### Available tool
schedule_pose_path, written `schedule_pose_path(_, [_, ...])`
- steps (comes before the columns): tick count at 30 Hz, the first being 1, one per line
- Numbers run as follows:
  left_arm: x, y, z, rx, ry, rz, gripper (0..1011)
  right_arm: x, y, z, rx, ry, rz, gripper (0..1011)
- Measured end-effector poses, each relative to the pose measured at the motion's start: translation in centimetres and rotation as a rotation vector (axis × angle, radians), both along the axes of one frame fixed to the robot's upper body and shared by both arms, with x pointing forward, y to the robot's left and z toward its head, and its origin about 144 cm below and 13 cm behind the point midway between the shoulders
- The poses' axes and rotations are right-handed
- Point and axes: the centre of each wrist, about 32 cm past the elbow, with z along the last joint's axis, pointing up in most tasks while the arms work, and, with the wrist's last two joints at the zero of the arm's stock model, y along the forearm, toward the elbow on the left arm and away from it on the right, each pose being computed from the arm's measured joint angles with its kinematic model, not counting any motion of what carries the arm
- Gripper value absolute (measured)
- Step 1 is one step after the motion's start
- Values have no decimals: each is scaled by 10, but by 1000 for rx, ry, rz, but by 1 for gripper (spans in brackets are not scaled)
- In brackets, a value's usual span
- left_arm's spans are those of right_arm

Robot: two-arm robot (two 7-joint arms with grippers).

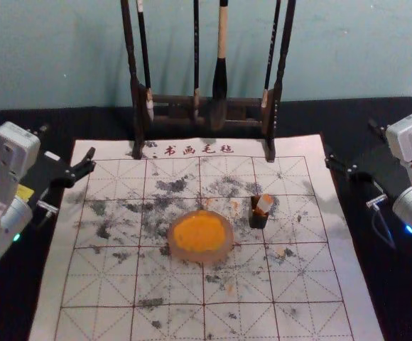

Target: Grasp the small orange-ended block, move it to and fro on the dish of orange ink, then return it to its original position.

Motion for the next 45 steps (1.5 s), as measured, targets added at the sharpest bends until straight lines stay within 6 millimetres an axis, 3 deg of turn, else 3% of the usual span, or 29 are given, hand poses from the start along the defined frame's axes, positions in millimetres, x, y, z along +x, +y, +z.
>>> schedule_pose_path(45, [0,0,0,0,0,0,1001,0,0,0,0,0,0,1002])
